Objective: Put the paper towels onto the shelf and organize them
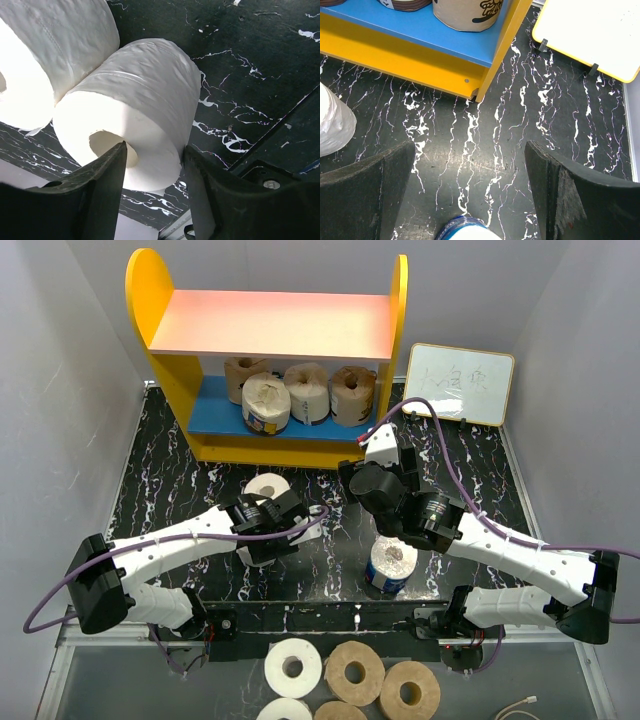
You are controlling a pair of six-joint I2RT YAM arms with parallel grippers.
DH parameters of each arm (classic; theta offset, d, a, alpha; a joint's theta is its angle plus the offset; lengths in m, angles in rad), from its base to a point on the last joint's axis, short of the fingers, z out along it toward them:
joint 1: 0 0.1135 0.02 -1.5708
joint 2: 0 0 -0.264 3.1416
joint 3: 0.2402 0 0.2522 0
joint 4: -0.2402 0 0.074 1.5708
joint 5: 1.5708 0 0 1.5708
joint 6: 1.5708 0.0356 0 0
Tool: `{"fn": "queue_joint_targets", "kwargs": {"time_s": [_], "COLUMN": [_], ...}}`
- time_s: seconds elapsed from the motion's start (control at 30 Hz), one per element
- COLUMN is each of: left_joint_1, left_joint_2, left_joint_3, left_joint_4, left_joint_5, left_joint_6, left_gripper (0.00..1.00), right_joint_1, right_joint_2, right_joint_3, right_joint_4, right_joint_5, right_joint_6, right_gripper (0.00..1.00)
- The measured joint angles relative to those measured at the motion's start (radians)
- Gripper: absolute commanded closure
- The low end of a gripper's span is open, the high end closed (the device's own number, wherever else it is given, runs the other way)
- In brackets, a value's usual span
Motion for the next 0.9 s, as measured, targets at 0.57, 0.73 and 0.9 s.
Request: {"fn": "queue_joint_targets", "kwargs": {"time_s": [0.57,0.73,0.9], "left_joint_1": [-0.002,-0.003,-0.003], "left_joint_2": [0.0,-0.001,-0.001], "left_joint_3": [0.0,0.001,0.086], "left_joint_4": [-0.003,-0.007,-0.102], "left_joint_5": [-0.05,-0.086,-0.063], "left_joint_6": [0.008,0.041,0.097], "left_gripper": [1.0,1.0,1.0], "right_joint_1": [-0.01,-0.011,-0.011], "right_joint_2": [0.0,0.0,0.0], "right_joint_3": [0.0,0.0,0.0], "right_joint_4": [0.0,0.0,0.0], "right_joint_5": [-0.011,-0.011,-0.01], "right_joint_6": [0.0,-0.002,-0.012], "right_gripper": [0.1,0.1,0.1]}}
